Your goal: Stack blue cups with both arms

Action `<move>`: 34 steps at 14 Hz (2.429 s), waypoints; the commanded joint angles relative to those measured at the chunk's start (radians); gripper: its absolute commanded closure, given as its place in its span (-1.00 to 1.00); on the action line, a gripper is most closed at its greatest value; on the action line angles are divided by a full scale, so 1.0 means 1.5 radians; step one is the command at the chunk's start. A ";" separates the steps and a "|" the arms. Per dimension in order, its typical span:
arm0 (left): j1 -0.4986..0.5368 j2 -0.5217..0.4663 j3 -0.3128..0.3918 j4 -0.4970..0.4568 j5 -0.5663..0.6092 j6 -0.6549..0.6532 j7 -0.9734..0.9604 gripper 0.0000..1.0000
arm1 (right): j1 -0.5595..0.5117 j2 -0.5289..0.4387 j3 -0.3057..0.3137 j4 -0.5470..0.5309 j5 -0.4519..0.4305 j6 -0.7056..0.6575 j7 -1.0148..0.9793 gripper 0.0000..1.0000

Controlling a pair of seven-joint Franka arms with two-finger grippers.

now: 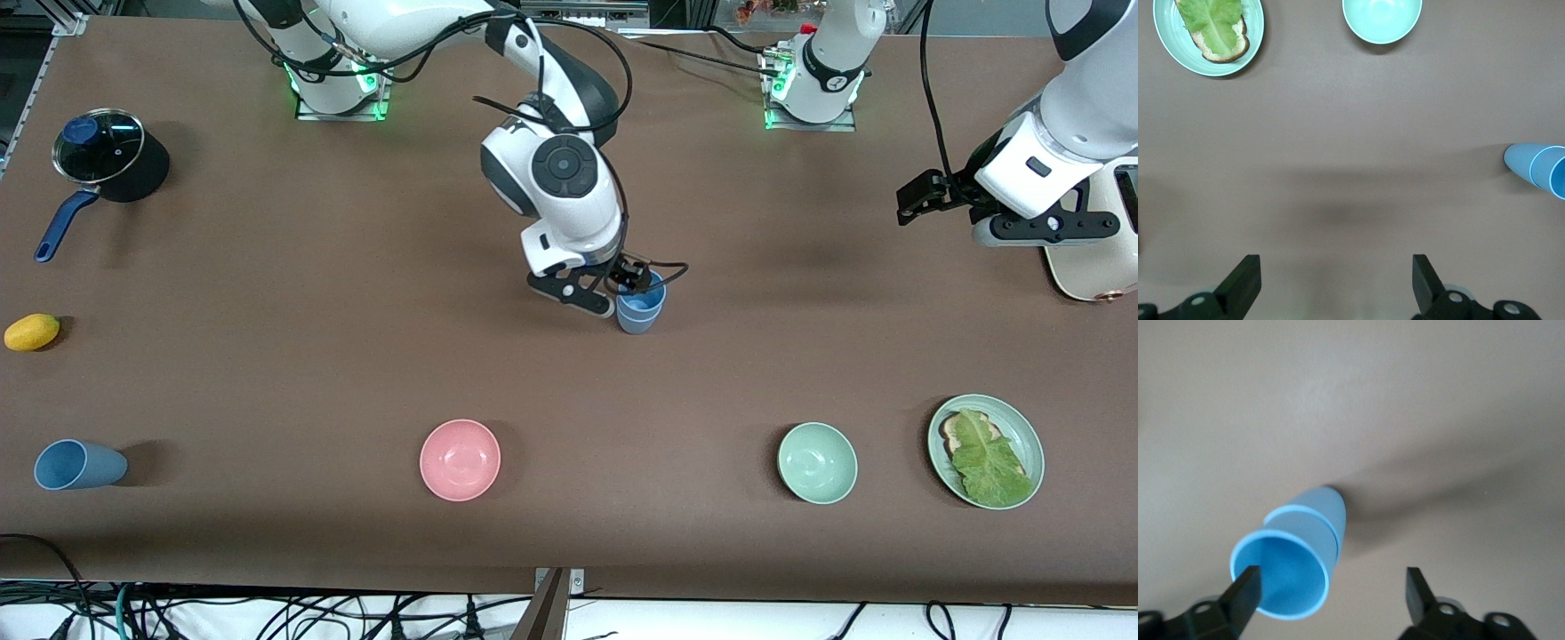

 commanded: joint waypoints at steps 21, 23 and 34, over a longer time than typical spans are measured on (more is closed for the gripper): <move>0.001 0.005 -0.003 0.017 0.002 -0.024 0.006 -1.00 | -0.367 -0.382 -0.116 -0.384 -0.041 -0.165 -0.703 -1.00; 0.003 0.005 -0.002 0.018 0.002 -0.025 0.012 -1.00 | -0.379 -0.419 -0.116 -0.389 -0.075 -0.195 -0.708 -1.00; 0.003 0.017 -0.002 0.042 0.003 -0.026 0.015 -1.00 | -0.483 -0.526 -0.071 -0.392 -0.065 -0.283 -0.799 -1.00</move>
